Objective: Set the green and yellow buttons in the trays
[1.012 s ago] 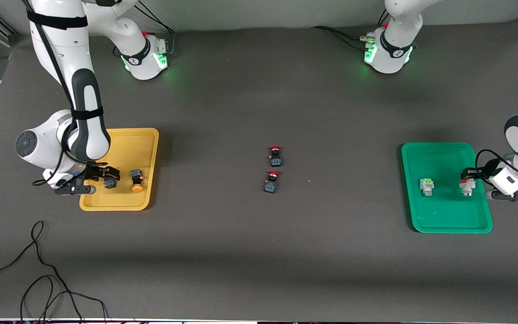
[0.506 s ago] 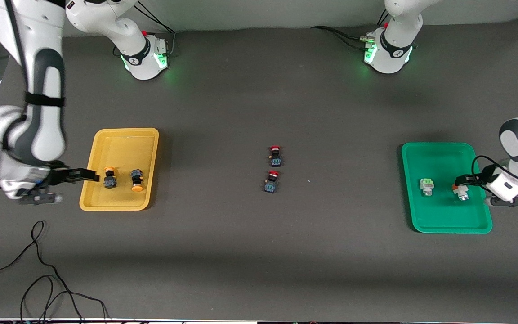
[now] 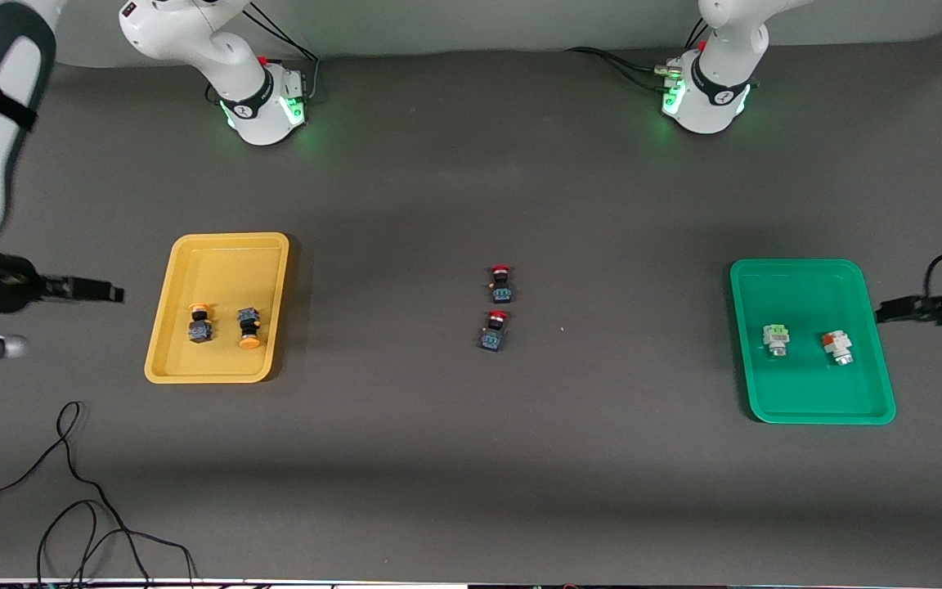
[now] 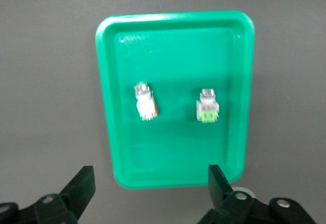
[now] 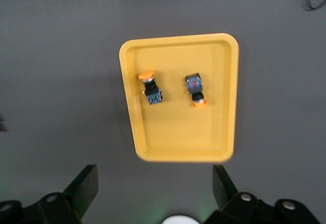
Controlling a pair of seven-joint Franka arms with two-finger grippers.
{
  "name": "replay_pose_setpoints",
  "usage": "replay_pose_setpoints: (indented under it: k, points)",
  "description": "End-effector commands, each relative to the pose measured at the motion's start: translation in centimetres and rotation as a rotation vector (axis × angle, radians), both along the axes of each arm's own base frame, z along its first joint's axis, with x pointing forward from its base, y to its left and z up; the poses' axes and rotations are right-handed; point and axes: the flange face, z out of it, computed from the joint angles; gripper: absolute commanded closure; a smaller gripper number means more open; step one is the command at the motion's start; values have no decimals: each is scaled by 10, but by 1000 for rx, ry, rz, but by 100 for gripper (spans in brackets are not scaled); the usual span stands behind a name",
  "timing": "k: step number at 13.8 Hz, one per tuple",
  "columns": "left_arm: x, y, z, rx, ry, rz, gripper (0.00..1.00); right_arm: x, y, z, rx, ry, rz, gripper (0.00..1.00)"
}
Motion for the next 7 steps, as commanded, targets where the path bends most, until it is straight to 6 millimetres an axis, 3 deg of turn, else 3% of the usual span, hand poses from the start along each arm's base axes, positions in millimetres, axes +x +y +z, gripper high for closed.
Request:
replay_pose_setpoints:
  k: [1,3,5,7]
  points:
    - [-13,-7,49,26,16,-15,1,-12,11,65,-54,-4,-7,1]
    - [-31,-31,96,39,-6,-61,1,-18,24,97,-130,-11,22,0]
    - [-51,-63,145,57,-50,-110,1,-22,24,103,-137,-5,24,0]
    - [-63,-85,167,61,-61,-154,1,-24,22,105,-120,-7,36,0]
